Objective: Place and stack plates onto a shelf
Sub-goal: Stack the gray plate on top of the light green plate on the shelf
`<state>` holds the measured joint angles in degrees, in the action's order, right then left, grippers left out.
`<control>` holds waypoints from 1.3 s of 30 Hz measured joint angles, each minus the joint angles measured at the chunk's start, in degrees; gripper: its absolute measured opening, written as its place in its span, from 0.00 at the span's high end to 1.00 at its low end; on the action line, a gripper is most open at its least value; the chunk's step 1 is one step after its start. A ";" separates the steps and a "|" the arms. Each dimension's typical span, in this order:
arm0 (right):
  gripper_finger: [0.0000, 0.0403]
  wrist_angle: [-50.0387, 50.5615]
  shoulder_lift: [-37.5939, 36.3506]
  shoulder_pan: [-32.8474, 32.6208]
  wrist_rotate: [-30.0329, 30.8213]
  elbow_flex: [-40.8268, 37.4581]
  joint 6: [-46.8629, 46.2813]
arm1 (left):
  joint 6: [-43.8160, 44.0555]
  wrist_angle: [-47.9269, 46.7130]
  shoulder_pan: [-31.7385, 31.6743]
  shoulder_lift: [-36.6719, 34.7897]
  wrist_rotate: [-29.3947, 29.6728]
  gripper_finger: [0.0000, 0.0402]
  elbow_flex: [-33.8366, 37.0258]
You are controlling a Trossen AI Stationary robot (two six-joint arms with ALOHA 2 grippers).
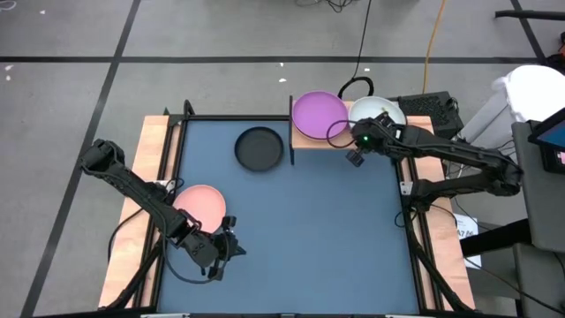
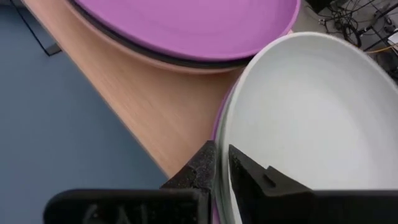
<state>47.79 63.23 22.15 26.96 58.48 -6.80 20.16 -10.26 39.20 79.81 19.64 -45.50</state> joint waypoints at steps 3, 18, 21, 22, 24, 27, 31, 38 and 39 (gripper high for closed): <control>0.93 0.00 -1.30 -0.02 0.65 0.00 -0.41 | 0.05 0.00 0.00 0.00 0.00 0.99 0.00; 0.92 1.04 -4.71 -0.13 -0.93 -0.02 -4.21 | 0.50 0.20 0.00 0.00 0.02 0.99 0.00; 0.87 1.02 -4.72 -0.13 -0.39 -0.02 -4.65 | 0.73 0.24 0.00 0.00 0.02 0.99 0.00; 0.84 0.96 -4.73 -0.12 -0.21 -0.02 -4.95 | 0.60 0.26 0.00 0.00 0.02 0.99 0.00; 0.78 0.95 -4.73 -0.11 -0.20 -0.02 -5.49 | 0.25 0.26 0.00 0.00 0.03 0.99 0.00; 0.70 0.87 -4.88 -0.11 -1.63 -0.02 -5.89 | -0.17 0.26 0.00 0.00 0.04 0.99 0.00; 0.66 -0.99 -5.48 -0.11 -4.69 0.00 -5.91 | -0.15 0.26 0.00 0.00 0.06 0.99 0.00; 0.93 -1.30 -5.71 -0.13 -3.62 0.00 -6.02 | 0.60 0.28 0.00 0.00 0.07 0.99 0.00; 0.96 -1.32 -5.69 -0.13 -3.33 0.00 -6.03 | 0.70 0.28 0.00 0.00 0.07 0.99 0.00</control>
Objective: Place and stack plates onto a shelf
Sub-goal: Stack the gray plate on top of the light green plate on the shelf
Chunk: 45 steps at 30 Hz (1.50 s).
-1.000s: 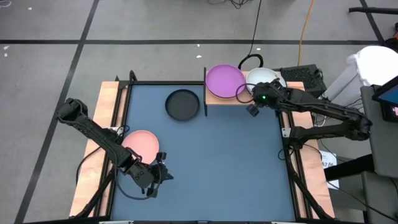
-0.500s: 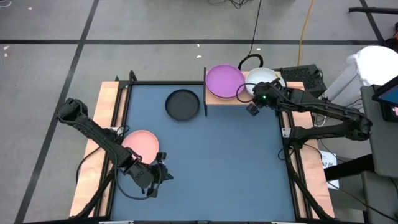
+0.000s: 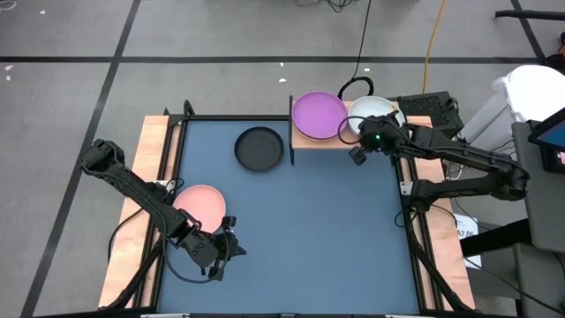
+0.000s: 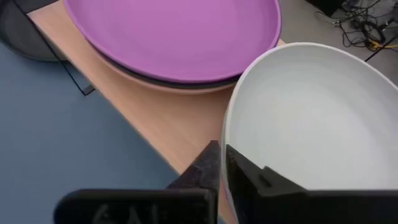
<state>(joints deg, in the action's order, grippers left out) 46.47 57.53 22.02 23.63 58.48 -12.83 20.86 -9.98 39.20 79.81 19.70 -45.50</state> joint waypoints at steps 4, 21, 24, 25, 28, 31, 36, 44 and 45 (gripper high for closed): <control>0.97 -0.34 0.58 0.00 -0.08 -0.23 -1.34 | 0.11 0.00 0.00 0.00 0.00 0.99 0.00; 1.00 -11.97 -2.25 0.39 1.66 -4.74 1.92 | 0.07 -0.04 0.00 0.02 0.00 0.99 0.00; 1.00 -10.87 -2.29 0.42 1.64 -4.73 1.58 | 0.10 -0.02 0.00 0.02 0.00 0.99 0.00; 1.00 -10.17 -2.10 0.41 1.65 -4.74 1.54 | 0.11 -0.02 0.00 0.02 -0.02 0.99 0.00; 1.00 -8.10 -1.30 0.39 1.74 -4.74 0.62 | 0.26 -0.02 0.00 0.02 -0.01 0.99 0.00; 1.00 -8.03 -1.02 0.39 1.77 -4.74 0.44 | 0.42 -0.02 0.00 0.02 -0.01 0.99 0.00; 1.00 -7.88 -1.02 0.39 2.66 -4.76 0.04 | 0.70 -0.02 0.00 0.02 -0.02 0.99 0.00; 1.00 -10.04 -1.13 1.71 3.38 -7.78 0.17 | 0.68 -0.04 0.00 0.02 -0.02 0.99 0.00; 1.00 -9.97 -1.10 1.92 3.38 -8.21 0.23 | 0.68 -0.04 0.00 0.02 -0.02 0.99 0.00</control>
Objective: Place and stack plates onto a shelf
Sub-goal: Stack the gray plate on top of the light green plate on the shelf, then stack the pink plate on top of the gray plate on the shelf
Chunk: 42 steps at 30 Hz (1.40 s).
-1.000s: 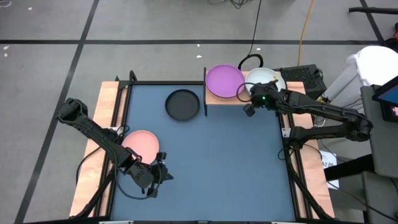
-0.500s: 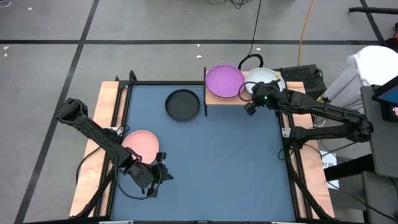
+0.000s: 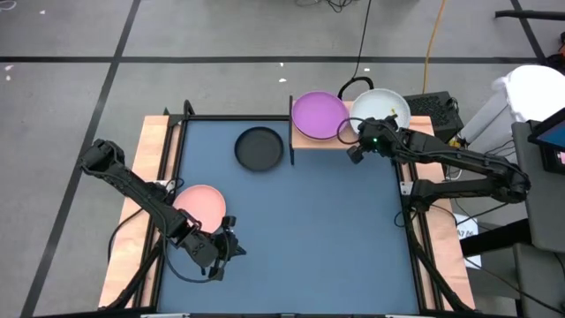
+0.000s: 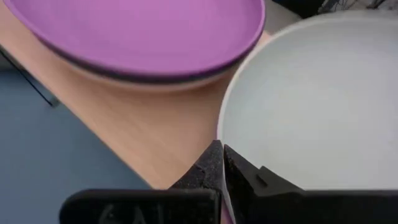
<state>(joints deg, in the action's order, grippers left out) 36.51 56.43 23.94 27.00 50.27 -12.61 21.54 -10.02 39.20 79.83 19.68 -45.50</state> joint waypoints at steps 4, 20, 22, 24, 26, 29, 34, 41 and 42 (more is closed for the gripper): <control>1.00 -0.71 -0.13 0.11 -0.03 -0.20 1.09 | 0.00 0.02 0.00 0.00 0.00 0.99 0.00; 1.00 -5.04 -10.47 -4.98 -7.55 -0.18 -2.23 | -0.15 -0.23 0.00 0.00 0.00 0.99 0.00; 1.00 -5.12 -11.30 -7.74 -9.98 -0.18 -4.07 | -0.02 -0.48 0.00 0.00 0.00 0.99 0.00; 1.00 -5.24 -11.45 -11.28 -10.89 -0.18 -5.86 | 0.05 -0.88 0.00 0.00 0.00 0.99 0.00; 1.00 -5.26 -11.14 -15.44 -10.78 -0.18 -7.39 | 0.84 -1.25 0.00 0.00 0.00 0.99 0.00; 1.00 -6.02 -9.60 -21.81 -10.78 -0.18 -9.55 | 3.52 -2.91 0.00 0.00 -0.01 0.99 0.00; 1.00 -9.46 -4.97 -32.63 -8.62 -0.16 -11.79 | 9.41 -8.63 -1.10 0.00 3.99 0.99 0.00; 1.00 -14.89 3.79 -44.19 -1.86 -0.16 -11.02 | 33.13 -27.17 -6.38 0.00 6.34 0.99 0.00; 1.00 -15.91 4.77 -44.87 -2.42 -0.16 -9.77 | 34.73 -29.16 -6.69 0.00 6.33 0.98 0.00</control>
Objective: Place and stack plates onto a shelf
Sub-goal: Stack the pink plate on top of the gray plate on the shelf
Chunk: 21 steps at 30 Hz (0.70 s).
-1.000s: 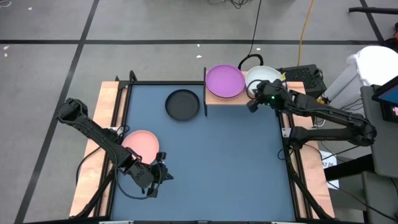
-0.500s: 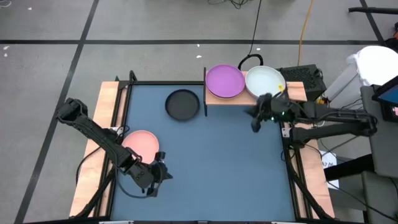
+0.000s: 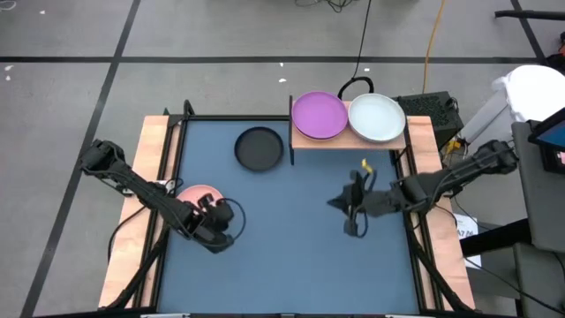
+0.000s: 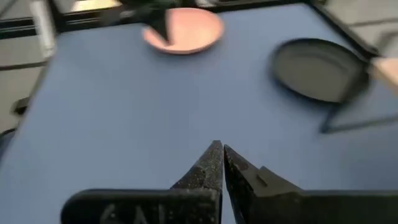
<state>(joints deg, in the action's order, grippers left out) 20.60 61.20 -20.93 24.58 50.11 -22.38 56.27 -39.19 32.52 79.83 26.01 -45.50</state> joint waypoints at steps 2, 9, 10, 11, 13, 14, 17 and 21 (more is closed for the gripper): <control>1.00 -2.03 1.64 -1.53 -2.91 0.02 1.03 | 2.61 -3.54 -0.44 0.00 -0.05 0.96 0.00; 1.00 -4.05 5.35 -5.69 -9.99 0.02 1.51 | 9.54 -6.35 -0.14 0.00 1.02 0.82 0.00; 1.00 -4.06 5.39 -6.00 -9.95 0.02 1.89 | 10.12 -6.38 0.12 0.00 1.02 0.80 0.00; 1.00 -4.10 5.39 -6.21 -9.95 0.02 2.09 | 10.86 -6.42 0.46 0.00 1.04 0.78 0.00; 1.00 -4.08 5.22 -6.25 -9.91 0.02 2.26 | 13.84 -7.21 1.12 0.00 1.03 0.73 0.00; 1.00 -4.06 5.05 -6.22 -9.91 0.02 2.33 | 15.88 -7.89 1.41 0.00 1.02 0.71 0.00; 1.00 -4.54 4.49 -6.21 -9.78 0.02 4.01 | 20.13 -8.89 2.11 0.86 1.10 0.67 0.00; 1.00 -6.64 4.45 -6.14 -9.78 0.02 7.77 | 22.31 -8.97 3.31 3.23 0.52 0.63 0.00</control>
<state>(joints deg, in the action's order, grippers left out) 13.95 65.65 -27.07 14.81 50.13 -14.61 78.58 -48.16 35.82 83.06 26.53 -45.50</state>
